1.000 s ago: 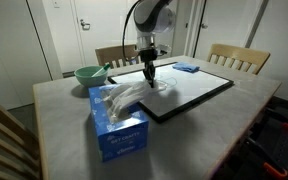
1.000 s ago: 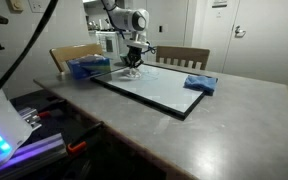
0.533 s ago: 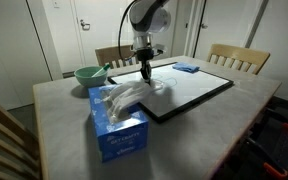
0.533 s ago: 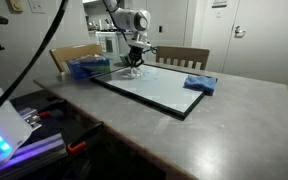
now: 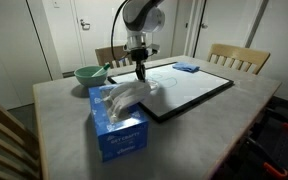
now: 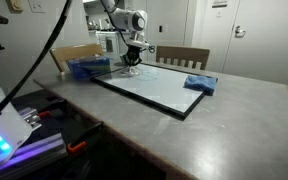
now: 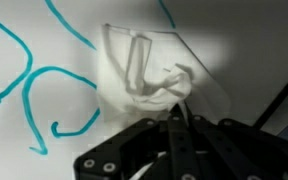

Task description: Pick up the wipe and rub the white board

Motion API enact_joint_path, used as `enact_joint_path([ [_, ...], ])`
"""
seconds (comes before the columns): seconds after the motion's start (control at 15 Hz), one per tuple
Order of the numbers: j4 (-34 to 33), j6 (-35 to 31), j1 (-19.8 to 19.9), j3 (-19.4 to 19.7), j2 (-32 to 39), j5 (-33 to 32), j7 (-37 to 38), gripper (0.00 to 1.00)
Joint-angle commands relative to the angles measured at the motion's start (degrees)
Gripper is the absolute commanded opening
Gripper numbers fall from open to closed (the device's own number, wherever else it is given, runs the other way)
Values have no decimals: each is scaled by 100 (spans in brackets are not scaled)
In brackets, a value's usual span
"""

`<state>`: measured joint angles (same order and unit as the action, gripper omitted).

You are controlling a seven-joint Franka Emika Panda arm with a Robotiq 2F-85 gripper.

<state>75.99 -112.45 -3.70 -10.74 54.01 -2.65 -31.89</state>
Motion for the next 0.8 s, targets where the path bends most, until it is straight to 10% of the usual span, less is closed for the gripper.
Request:
enact_joint_path([
  [0.0, 204, -513, 82, 222, 404, -131, 121, 0],
  [0.73, 1431, -1067, 295, 1023, -346, -377, 1497, 0],
])
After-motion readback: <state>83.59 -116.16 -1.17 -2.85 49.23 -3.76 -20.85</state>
